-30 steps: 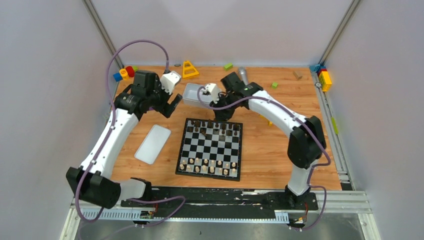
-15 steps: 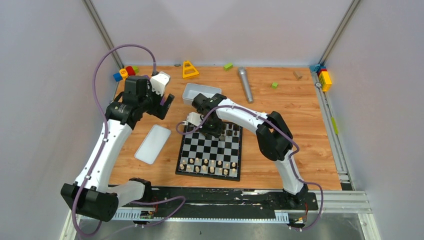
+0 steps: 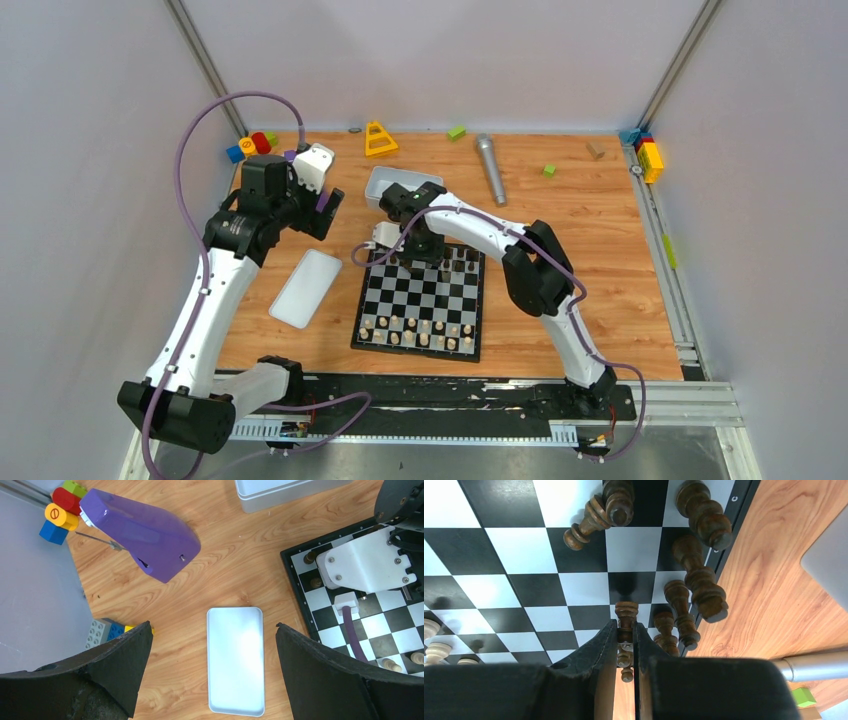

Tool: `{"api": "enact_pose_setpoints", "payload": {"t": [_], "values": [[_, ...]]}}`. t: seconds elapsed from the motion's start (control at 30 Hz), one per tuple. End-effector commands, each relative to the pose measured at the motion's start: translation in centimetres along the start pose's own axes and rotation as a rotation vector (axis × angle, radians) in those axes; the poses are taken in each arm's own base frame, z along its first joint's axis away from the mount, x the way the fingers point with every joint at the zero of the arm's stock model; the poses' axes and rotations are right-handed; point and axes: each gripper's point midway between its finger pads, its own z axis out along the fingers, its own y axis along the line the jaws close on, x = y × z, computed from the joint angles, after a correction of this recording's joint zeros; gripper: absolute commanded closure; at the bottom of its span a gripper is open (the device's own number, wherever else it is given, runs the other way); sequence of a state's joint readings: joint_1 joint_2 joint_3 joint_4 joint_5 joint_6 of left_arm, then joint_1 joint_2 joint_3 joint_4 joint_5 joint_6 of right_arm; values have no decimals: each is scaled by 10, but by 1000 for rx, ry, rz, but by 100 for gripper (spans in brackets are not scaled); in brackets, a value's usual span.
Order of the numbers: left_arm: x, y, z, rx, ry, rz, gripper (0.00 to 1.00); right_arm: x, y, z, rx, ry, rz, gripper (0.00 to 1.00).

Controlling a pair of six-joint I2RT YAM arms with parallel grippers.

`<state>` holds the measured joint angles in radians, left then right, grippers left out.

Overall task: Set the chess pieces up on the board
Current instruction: Place the chess piece on the chessboard.

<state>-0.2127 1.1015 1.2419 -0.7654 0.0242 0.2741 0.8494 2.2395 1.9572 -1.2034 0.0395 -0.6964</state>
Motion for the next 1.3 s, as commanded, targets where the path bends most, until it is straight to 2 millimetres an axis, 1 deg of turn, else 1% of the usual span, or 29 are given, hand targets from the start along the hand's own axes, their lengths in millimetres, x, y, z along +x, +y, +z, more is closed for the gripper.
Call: {"api": "enact_pose_setpoints", "payload": {"t": [0.0, 0.17, 0.5, 0.67, 0.93, 1.27], "values": [[-8, 5, -2, -22, -40, -17, 0, -3, -9, -4, 24, 12, -30, 93], [-8, 5, -1, -21, -40, -18, 0, -3, -10, -1, 22, 22, -36, 93], [-7, 5, 0, -23, -39, -14, 0, -5, -9, 4, 23, 32, -51, 86], [-7, 6, 0, -24, -39, -12, 0, -6, -7, 6, 18, 37, -55, 85], [-7, 6, -1, -24, -40, -12, 0, -8, -7, 6, 22, 35, -58, 82], [-6, 6, 0, -26, -38, -11, 0, -11, -5, 3, 33, 36, -68, 73]]}}
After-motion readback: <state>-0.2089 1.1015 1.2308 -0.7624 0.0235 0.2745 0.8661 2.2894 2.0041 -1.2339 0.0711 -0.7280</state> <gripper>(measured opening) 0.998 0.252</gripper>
